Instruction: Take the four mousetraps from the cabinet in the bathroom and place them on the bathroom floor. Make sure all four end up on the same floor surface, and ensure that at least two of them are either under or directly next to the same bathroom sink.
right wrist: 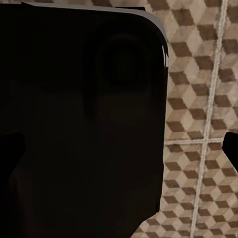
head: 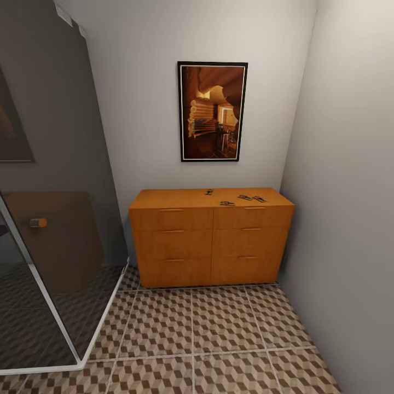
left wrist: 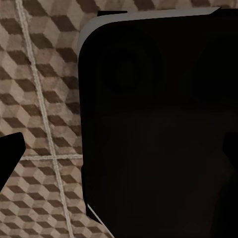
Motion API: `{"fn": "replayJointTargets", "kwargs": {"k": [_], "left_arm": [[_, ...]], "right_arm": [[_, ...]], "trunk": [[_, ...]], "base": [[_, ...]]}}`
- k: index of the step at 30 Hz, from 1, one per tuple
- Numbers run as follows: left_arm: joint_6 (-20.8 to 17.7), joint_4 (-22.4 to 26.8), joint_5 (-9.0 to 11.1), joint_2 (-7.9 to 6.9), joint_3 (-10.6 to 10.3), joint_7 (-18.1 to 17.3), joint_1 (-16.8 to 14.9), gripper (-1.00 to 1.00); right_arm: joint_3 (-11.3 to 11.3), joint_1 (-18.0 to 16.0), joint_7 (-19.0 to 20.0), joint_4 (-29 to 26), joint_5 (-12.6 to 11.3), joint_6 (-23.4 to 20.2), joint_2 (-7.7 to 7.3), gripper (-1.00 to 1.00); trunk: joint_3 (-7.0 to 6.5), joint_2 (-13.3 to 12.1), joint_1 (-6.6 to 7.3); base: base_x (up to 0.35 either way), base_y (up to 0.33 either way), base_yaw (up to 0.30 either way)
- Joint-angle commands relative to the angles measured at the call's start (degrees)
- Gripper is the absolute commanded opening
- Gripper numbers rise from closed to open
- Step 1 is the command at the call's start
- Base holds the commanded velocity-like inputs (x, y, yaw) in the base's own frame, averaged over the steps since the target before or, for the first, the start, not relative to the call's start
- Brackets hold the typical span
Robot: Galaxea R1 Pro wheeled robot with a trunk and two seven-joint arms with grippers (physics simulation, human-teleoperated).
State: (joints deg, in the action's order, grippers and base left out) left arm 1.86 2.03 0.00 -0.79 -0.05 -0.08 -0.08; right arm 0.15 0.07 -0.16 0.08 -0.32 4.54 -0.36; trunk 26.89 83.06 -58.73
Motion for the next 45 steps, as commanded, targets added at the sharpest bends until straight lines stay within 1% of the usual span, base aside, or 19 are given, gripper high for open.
{"fn": "replayJointTargets", "kwargs": {"k": [1,9,16,25,45], "left_arm": [[0.16,-0.01,0.0,0.0,-0.02,-0.01,-0.01,1.0],[0.41,0.28,0.37,0.98,0.39,-0.14,-0.01,1.0],[0.45,0.35,0.45,1.13,0.46,-0.61,-0.01,1.0],[0.32,0.43,1.0,1.2,0.64,-0.72,-0.01,1.0],[0.47,0.43,1.11,1.23,0.67,-0.72,-0.01,1.0]], "right_arm": [[0.0,0.0,-0.02,0.01,-0.03,0.21,-0.02,1.0],[-0.06,-0.03,-0.02,0.01,-0.03,0.21,0.0,1.0],[-0.06,-0.01,-0.02,0.01,-0.03,0.21,0.01,1.0],[-0.12,0.0,-0.02,0.01,-0.03,0.26,-0.09,1.0],[-0.23,0.02,0.0,0.01,-0.33,0.28,-0.33,1.0]], "trunk": [[0.04,0.02,0.0],[0.04,0.02,0.0],[0.04,0.02,0.0],[0.04,0.02,0.0],[0.04,0.02,0.0]], "base": [[0.0,0.0,0.0],[0.0,0.0,0.0],[0.101,0.0,0.0],[0.283,0.0,0.0],[0.326,0.0,0.0]]}}
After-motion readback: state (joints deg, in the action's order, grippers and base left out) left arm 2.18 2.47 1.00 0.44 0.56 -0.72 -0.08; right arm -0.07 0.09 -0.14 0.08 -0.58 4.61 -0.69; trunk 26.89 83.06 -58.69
